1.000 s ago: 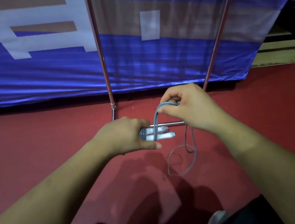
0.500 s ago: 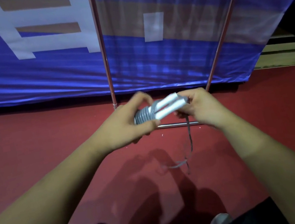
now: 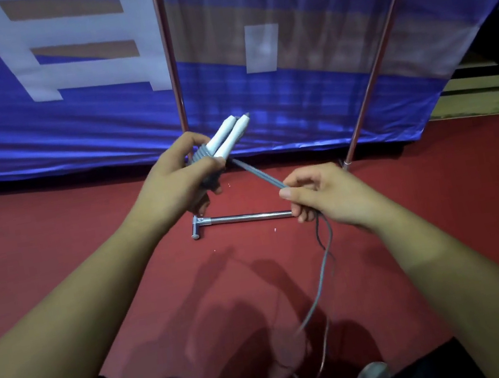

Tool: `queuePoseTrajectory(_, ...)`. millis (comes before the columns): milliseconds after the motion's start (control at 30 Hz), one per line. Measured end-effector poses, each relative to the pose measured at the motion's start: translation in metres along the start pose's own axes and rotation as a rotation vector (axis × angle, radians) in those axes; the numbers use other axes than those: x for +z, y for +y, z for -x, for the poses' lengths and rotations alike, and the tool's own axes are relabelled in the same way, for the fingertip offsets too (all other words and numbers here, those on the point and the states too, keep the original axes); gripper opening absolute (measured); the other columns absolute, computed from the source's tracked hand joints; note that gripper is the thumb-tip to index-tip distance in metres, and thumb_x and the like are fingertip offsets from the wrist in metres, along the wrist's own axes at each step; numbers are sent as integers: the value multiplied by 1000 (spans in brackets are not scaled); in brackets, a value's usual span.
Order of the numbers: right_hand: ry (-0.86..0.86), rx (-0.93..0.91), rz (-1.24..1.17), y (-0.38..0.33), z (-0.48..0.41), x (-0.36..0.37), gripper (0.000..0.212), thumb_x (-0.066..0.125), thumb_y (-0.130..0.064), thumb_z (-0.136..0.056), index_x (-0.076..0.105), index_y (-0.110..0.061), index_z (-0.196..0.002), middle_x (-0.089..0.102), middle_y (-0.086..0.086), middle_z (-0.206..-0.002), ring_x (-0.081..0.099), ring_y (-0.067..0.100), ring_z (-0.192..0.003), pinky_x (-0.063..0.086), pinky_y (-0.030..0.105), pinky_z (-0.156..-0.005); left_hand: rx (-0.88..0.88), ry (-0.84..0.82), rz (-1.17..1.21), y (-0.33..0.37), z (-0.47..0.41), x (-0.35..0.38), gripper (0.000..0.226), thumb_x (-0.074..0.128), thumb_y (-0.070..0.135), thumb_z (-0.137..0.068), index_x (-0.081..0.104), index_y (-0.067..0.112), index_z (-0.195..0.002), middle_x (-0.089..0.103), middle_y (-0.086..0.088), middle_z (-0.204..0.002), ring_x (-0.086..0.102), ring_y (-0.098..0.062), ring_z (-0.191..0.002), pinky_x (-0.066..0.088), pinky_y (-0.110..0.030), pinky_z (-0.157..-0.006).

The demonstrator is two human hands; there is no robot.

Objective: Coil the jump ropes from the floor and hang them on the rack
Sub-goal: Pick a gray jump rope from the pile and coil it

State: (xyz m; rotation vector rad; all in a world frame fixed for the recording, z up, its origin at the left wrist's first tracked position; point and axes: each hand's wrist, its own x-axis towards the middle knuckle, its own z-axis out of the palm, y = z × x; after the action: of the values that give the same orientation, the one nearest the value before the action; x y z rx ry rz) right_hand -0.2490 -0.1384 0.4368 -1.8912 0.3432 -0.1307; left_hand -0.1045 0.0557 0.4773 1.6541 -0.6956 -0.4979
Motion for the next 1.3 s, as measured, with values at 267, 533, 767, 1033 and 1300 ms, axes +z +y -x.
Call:
queuePoseTrajectory(267,-25,113,94,-7,4,6,19,65,-26,-94,65,-7,-91,58,2,-55,46,12,-41,36,19,-42,36,128,-296,-15,-10,-5,10,70,32,-85,65,33,-94,71,-5,-74,55,-14,-51,48,-36,-60)
queuePoseTrajectory(533,80,-100,289,-25,12,15,8,71,-21,-88,68,-15,-83,58,-5,-53,47,4,-48,40,25,-53,69,113,-799,-35,-17,-8,31,71,42,-86,47,26,-99,68,-5,-87,65,-32,-77,52,-42,-70)
queuePoseTrajectory(767,235,-291,476,-30,12,2,9,68,-22,-87,74,-20,-81,68,-5,-69,60,12,-67,43,25,-63,159,-433,-1162,-37,-2,23,42,64,70,-79,49,31,-87,52,9,-63,56,-17,-69,40,-32,-60)
queuePoseTrajectory(1033,291,-229,279,-20,5,-17,5,77,-23,-82,75,-20,-79,68,-16,-67,60,1,-65,48,25,-69,328,-508,-928,-30,2,28,33,70,57,-79,58,26,-84,52,10,-57,51,-5,-56,32,-19,-49)
queuePoseTrajectory(1300,160,-127,117,-1,-8,-24,6,75,-13,-85,71,-10,-82,67,0,-67,58,11,-60,47,22,-59,217,-571,-384,-23,15,37,8,66,27,-84,60,32,-84,60,-7,-63,55,-18,-44,45,-25,-46)
